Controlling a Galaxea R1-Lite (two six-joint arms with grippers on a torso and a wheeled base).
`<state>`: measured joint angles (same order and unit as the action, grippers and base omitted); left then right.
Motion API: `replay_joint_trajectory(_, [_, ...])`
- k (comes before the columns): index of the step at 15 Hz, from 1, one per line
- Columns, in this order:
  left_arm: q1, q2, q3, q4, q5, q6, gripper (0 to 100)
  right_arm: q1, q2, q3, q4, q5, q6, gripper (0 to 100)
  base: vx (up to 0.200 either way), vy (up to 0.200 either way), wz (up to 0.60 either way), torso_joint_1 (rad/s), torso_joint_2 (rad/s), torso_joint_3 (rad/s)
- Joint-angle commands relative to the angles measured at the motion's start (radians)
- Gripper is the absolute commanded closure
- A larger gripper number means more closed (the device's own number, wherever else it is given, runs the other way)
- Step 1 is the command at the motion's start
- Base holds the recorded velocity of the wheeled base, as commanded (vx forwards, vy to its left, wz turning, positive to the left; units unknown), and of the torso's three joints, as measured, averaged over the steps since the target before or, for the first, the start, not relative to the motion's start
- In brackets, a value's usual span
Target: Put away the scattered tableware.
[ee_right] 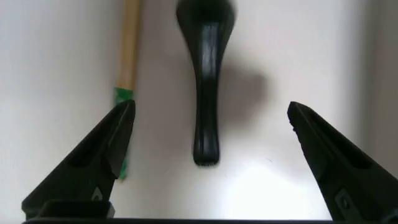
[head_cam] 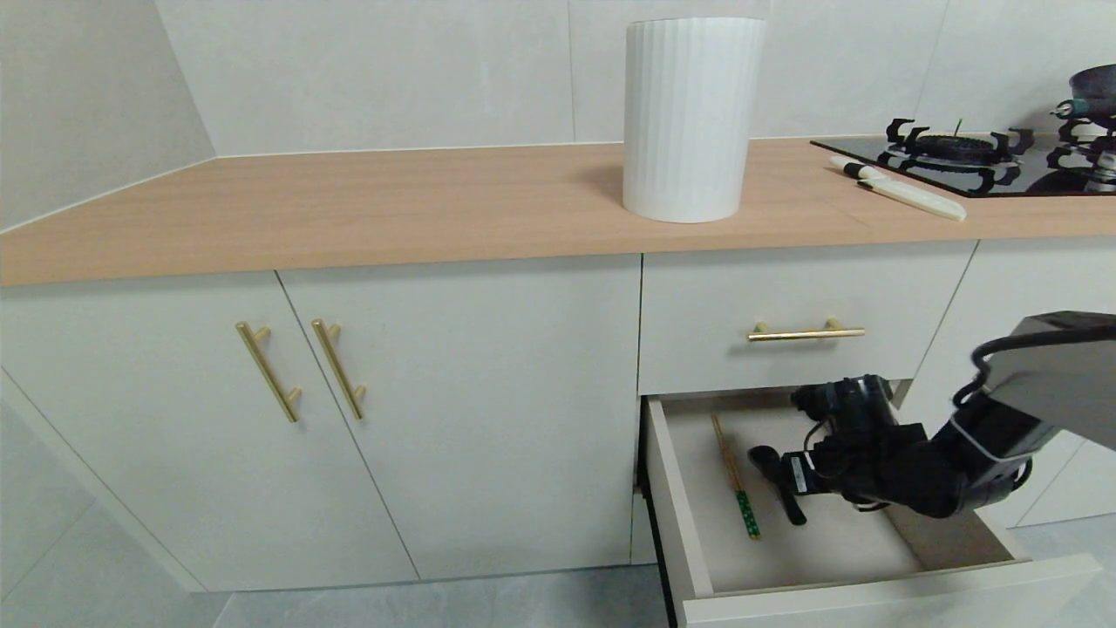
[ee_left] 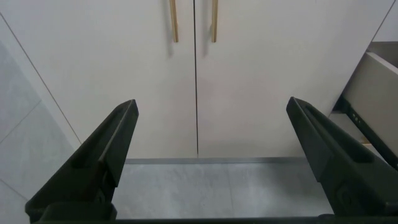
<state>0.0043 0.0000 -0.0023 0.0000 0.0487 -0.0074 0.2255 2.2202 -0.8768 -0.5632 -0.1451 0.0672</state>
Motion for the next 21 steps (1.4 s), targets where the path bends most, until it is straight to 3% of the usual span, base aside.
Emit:
replay_joint_trajectory(1, [0.000, 0.000, -0.001, 0.000, 0.000, 0.000, 0, 0.001, -0.275, 0.084, 0.082, -0.001, 0.005, 0, 0.000, 0.000, 0.00, 0.000, 0.00, 0.000])
replay_joint_trajectory(7, [0.000, 0.000, -0.001, 0.000, 0.000, 0.000, 0, 0.012, -0.652, 0.107, 0.436, -0.001, 0.042, 0, 0.000, 0.000, 0.00, 0.000, 0.00, 0.000])
replay_joint_trajectory(12, [0.000, 0.000, -0.001, 0.000, 0.000, 0.000, 0, 0.069, -0.786, 0.130, 0.663, -0.004, 0.075, 0, 0.000, 0.000, 0.00, 0.000, 0.00, 0.000])
replay_joint_trajectory(17, [0.000, 0.000, -0.001, 0.000, 0.000, 0.000, 0, 0.074, -0.798, 0.148, 0.691, -0.002, 0.074, 0, 0.000, 0.000, 0.00, 0.000, 0.00, 0.000])
replay_joint_trajectory(21, [0.000, 0.000, -0.001, 0.000, 0.000, 0.000, 0, 0.118, -0.801, 0.131, 0.776, -0.002, 0.072, 0, -0.200, 0.000, 0.00, 0.006, 0.00, 0.002])
